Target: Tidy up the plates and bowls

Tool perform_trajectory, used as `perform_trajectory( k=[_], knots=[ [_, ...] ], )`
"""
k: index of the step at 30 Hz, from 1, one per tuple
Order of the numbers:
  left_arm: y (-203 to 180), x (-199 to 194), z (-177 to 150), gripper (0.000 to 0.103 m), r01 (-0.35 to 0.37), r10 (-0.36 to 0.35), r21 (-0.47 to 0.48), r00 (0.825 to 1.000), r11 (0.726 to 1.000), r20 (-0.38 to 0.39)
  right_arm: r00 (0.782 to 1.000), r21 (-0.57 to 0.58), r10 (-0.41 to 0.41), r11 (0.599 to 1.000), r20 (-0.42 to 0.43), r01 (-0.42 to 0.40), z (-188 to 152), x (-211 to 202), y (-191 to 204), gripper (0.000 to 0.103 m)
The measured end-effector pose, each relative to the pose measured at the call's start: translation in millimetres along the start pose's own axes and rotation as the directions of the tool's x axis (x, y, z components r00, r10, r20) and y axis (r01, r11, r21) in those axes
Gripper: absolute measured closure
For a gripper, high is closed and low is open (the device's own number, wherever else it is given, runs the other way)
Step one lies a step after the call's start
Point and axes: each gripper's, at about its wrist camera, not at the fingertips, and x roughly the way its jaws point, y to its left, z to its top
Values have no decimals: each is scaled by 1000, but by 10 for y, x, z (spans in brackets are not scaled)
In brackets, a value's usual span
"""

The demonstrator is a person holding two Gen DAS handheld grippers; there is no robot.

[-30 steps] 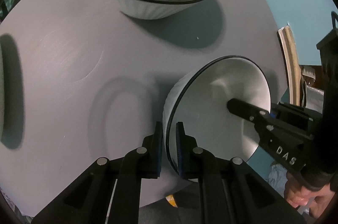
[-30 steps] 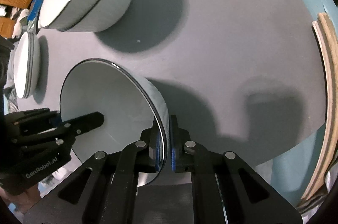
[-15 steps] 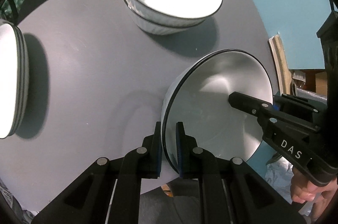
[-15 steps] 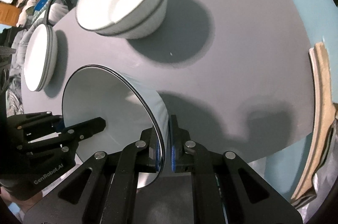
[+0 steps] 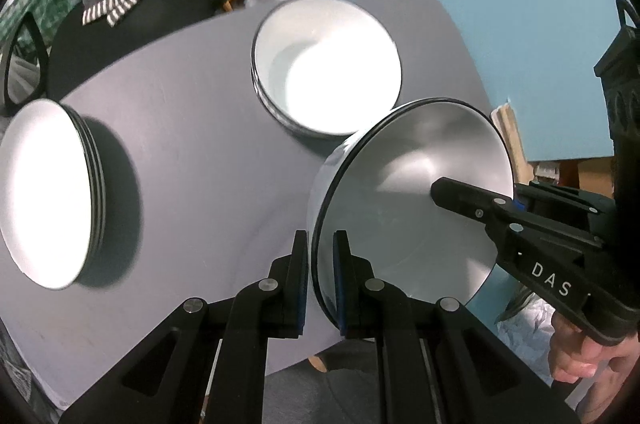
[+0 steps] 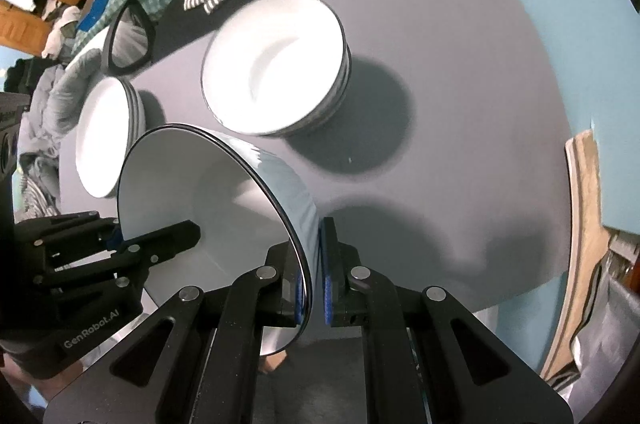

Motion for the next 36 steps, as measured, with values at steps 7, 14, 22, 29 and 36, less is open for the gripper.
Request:
perform_trajectory(
  k=[7,14,22,29,36],
  knots=[
    [6,-97,189,92,-20,19,7,999,1000,29,1000,-24,-2,1000,16,2,211,-127,21,96],
    [48,-153,454,92,-39,40,-18,997,999,59,1000,-50,-11,999,28,13,524,-155,47,96],
    [88,-20,747,92,-94,96,-39,994,995,48,1000,-56,-12,998,1,12,785,-46,-40,96],
    [95,112,856,92,-122,124,-49,992,991,20,999,-61,-8,998,-40,6,880,55,-109,96],
    [86,182,939,92,-146,147,-29,989,989,12,998,-55,6,998,-65,-9,931,110,-186,96]
  ],
)
